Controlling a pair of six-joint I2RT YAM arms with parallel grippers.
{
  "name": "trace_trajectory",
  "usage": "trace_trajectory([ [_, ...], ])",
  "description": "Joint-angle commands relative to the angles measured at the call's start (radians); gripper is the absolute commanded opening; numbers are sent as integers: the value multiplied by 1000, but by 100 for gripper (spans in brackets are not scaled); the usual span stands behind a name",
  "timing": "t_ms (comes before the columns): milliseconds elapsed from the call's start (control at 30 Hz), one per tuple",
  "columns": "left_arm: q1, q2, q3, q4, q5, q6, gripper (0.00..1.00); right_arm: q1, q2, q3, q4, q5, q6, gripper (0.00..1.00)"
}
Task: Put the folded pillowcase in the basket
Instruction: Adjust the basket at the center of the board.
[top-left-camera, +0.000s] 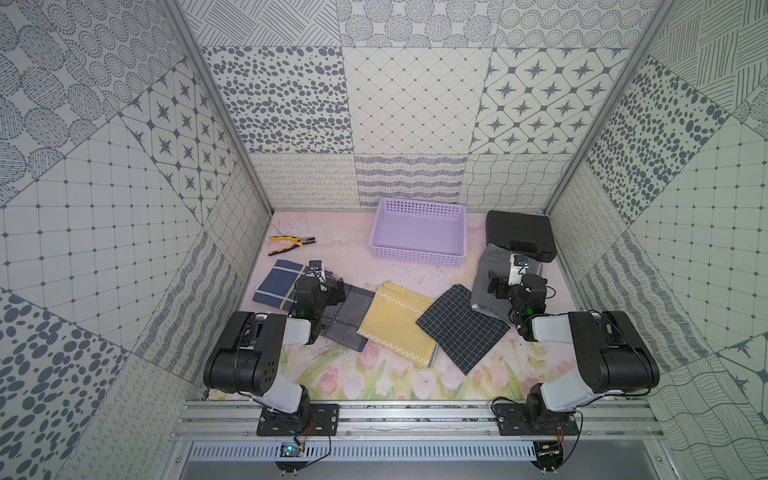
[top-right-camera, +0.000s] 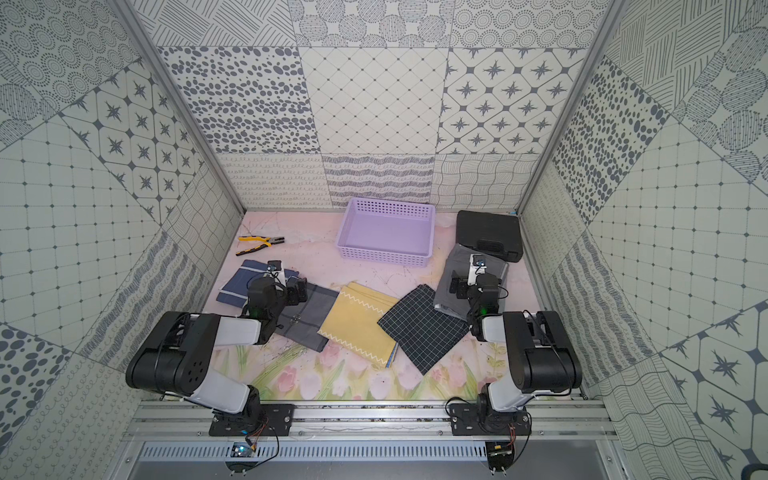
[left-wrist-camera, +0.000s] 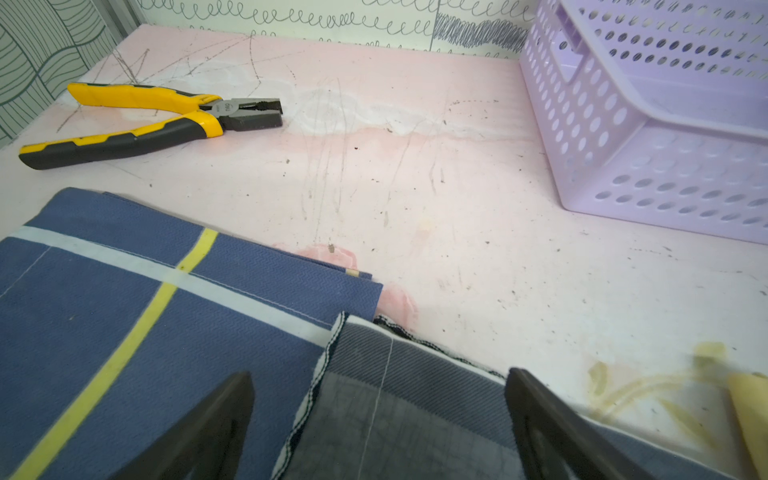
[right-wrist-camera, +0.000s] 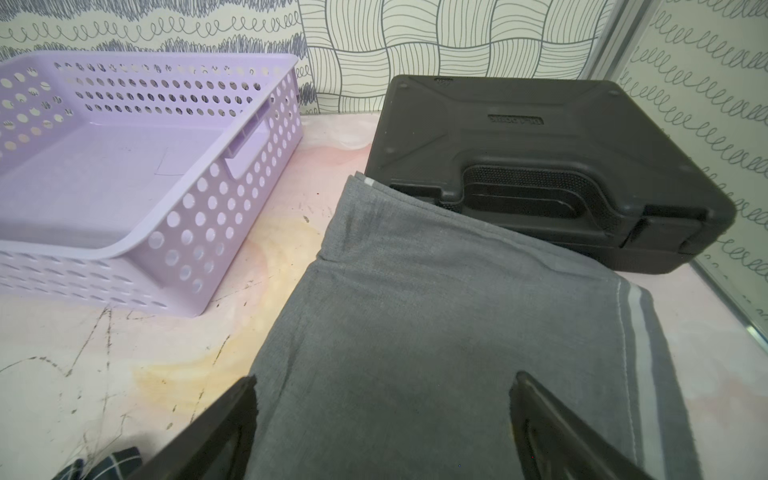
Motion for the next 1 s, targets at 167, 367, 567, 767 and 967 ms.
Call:
trace_trajectory([
  [167,4,3,5,44,14,8,99,4,8,17,45,-6,-6,96],
  [367,4,2,6,43,14,9,99,4,8,15,44,-7,-7,96],
  [567,3,3,6,43,13,9,99,4,8,15,45,-7,-6,97],
  [767,4,3,6,43,14,8,99,4,8,16,45,-7,-7,97],
  [967,-3,-29,21,-5,-31,6,99,4,-117,56,-119,72,27,97],
])
